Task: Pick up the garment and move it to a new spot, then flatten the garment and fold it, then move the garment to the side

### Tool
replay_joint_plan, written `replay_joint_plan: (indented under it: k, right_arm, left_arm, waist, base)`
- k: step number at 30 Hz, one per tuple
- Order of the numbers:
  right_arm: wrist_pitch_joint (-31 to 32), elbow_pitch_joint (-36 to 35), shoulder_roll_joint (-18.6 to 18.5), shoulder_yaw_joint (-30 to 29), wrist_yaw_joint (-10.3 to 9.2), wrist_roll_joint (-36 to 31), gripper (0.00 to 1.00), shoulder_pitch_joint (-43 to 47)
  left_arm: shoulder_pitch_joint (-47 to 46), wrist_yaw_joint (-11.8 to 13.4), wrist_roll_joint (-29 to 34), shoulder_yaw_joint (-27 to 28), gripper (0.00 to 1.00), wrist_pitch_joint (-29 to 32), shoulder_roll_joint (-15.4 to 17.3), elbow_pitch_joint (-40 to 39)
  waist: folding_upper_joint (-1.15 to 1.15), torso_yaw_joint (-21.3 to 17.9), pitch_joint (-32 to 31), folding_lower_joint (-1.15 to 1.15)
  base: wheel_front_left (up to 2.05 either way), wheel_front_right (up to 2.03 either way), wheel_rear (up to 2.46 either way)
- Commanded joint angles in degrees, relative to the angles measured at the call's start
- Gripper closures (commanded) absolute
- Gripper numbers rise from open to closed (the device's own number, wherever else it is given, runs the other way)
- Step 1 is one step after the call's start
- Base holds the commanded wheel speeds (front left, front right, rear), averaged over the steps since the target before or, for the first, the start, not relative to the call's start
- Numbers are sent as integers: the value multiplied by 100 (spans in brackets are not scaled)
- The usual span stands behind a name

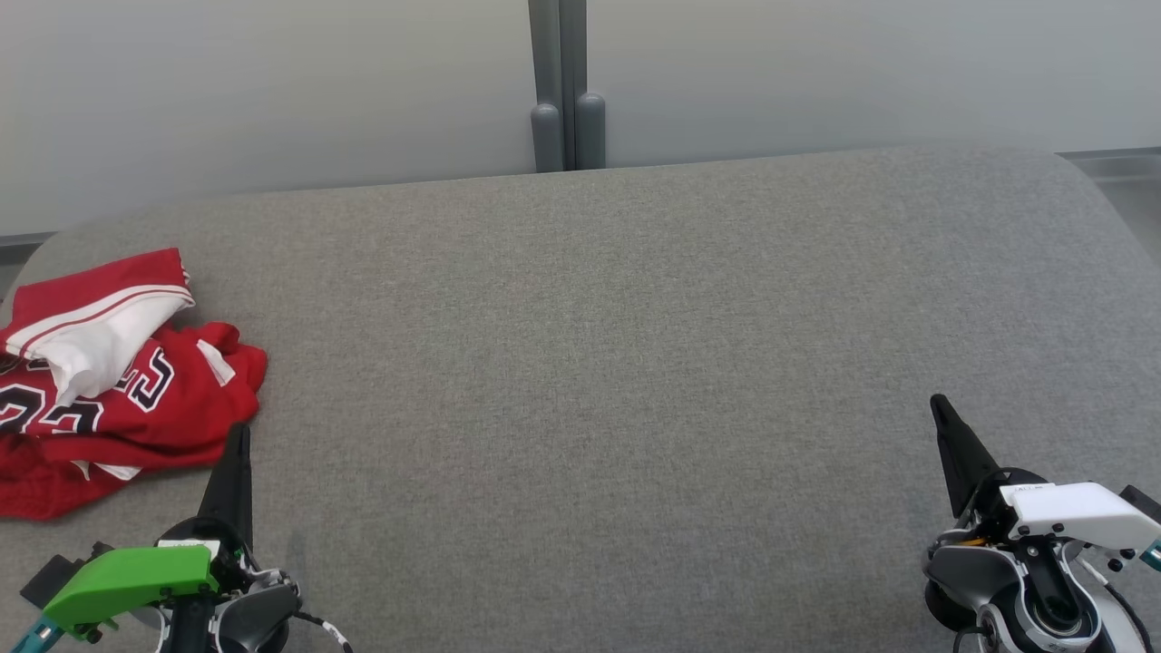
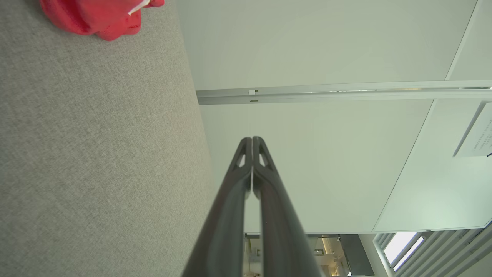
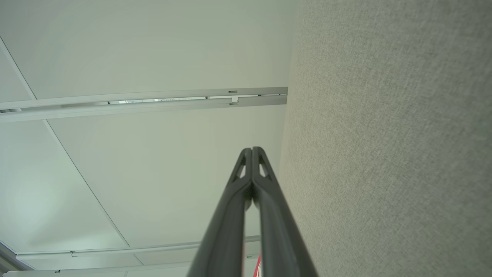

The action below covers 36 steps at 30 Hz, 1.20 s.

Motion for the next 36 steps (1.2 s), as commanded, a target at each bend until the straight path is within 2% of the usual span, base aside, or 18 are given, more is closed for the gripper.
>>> replay_joint_plan:
  k: [1,20,21,29,36]
  right_arm:
    - [1,-24,-24,-8,2,43,100,19]
    - [1,-24,-24,-8,2,43,100,19]
    - [0,20,3,1,0,-3,0,5]
    - [-132,112,-1,89,-1,-151,0,121]
    - [-340,55,-129,230,-1,-764,0,104]
  left_arm:
    - [-87,-23,-16,7,100,11,36,-7]
    - [-87,-23,-15,7,100,12,36,-7]
    - [9,0,0,-1,0,-1,-3,13]
    - [87,3,130,-97,0,-147,-22,202]
    - [43,2,913,-151,0,-348,17,228]
  waist:
    - [0,0,0,0]
    - [0,0,0,0]
    - [0,0,0,0]
    - [0,2,5,0]
    - [0,0,13,0]
  base:
    - [0,0,0]
    - [0,0,0]
    - [0,0,0]
    - [0,0,0]
    - [0,0,0]
